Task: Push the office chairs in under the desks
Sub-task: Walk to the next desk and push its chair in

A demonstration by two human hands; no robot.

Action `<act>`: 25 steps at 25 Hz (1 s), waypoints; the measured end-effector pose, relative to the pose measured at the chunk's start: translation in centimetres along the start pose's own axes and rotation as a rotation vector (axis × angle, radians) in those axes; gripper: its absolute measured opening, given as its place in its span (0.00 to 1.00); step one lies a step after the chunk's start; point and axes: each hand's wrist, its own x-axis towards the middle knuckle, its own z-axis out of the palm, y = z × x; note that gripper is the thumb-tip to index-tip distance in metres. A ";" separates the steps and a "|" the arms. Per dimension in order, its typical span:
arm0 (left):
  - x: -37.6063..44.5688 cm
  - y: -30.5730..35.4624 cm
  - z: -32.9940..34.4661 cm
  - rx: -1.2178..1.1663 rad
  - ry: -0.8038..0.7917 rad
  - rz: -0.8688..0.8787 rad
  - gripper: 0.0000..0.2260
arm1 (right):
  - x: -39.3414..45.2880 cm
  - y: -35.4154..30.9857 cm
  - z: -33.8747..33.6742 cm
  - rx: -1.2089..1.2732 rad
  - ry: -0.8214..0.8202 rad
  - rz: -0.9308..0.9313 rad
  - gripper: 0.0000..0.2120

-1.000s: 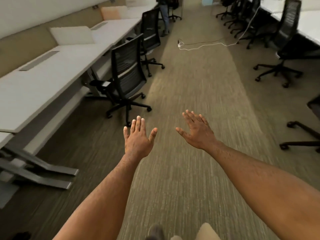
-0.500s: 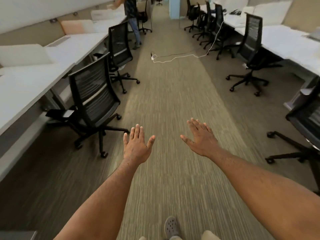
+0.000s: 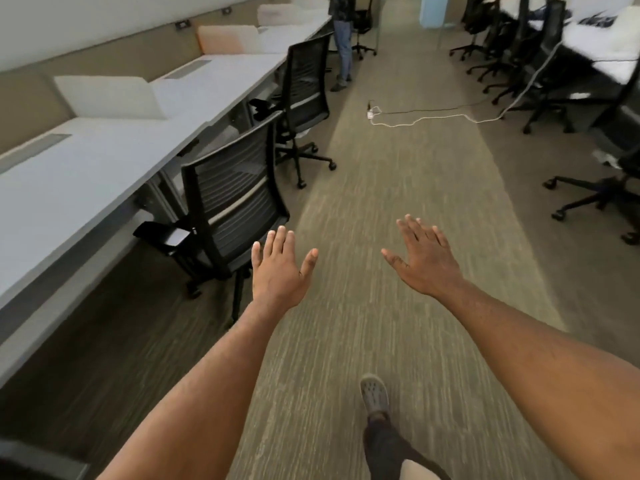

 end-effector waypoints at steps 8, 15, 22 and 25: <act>19.7 -9.7 1.7 0.095 0.167 -0.260 0.34 | 28.6 -5.9 7.3 0.141 -0.018 -0.276 0.38; 36.9 -16.8 -3.0 0.141 0.255 -0.426 0.30 | 52.3 -14.6 7.8 0.349 0.028 -0.547 0.36; 41.8 -22.3 -1.6 0.308 -0.050 -0.628 0.45 | 67.3 -19.4 12.3 0.178 -0.066 -0.594 0.41; 41.4 -22.8 -1.4 0.369 -0.066 -0.620 0.41 | 69.9 -19.9 12.9 0.115 -0.090 -0.579 0.37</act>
